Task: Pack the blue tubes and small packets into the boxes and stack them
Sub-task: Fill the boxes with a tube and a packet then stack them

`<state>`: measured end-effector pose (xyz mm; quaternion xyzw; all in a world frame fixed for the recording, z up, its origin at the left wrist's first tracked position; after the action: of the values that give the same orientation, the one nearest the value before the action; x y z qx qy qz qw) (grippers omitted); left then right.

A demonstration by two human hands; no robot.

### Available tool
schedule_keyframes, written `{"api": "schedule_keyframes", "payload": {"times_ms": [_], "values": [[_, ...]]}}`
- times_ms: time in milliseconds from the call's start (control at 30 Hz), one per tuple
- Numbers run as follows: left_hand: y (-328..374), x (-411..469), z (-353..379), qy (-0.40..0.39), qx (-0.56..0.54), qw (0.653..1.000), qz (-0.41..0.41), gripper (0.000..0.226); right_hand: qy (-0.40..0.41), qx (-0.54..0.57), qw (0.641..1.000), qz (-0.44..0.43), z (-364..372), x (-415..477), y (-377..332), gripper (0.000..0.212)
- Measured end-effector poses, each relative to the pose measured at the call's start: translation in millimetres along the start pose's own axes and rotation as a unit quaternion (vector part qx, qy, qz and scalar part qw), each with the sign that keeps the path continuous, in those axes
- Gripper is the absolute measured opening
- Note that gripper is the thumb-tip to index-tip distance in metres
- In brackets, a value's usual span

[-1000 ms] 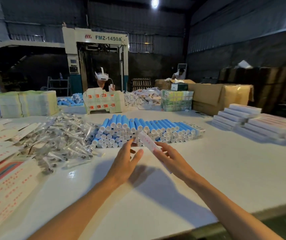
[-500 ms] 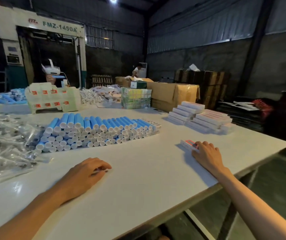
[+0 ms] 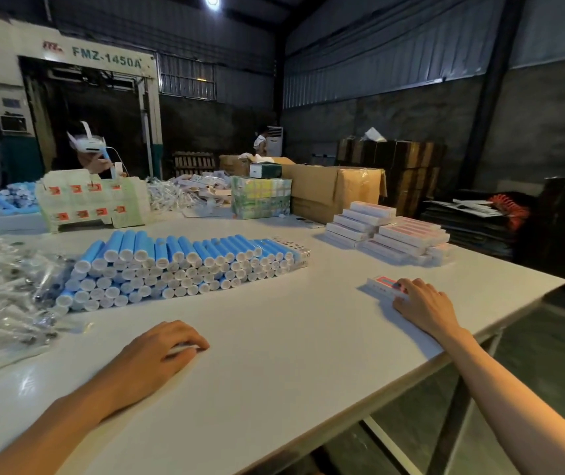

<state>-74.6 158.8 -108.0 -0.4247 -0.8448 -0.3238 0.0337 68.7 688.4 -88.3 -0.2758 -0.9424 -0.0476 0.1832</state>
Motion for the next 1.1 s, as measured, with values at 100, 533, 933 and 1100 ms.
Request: {"api": "schedule_keyframes", "payload": {"times_ms": [100,533,933,1100], "values": [[2.3,-1.4,-0.5,-0.005,-0.004,1.000,-0.001,0.019,0.012,0.000,1.000,0.017,1.0,-3.0,5.3,0.051],[12.0,-3.0,-2.9,-0.017,-0.002,1.000,-0.020,0.019,0.118,-0.001,0.993,-0.020,-31.4,-14.2,-64.8,0.048],[40.1,-11.9,-53.8,-0.003,0.159,0.974,-0.161,0.024,-0.043,0.449,0.846,-0.286,-49.4,-84.6,-407.4,0.005],[37.7,-58.7,-112.7,0.095,0.304,0.918,-0.237,0.029,-0.094,0.470,0.827,-0.295,-28.0,-93.6,-422.4,0.007]]}}
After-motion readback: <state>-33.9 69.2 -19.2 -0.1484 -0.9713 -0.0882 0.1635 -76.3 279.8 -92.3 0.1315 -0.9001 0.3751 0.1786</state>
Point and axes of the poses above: each hand's wrist, its own x-axis towards the middle knuckle, its own z-axis out of the palm, y = z × x, the point moved 4 cm from there along x, towards the middle knuckle, and after that the axes turned 6 degrees about -x, right-handed, at the moved point
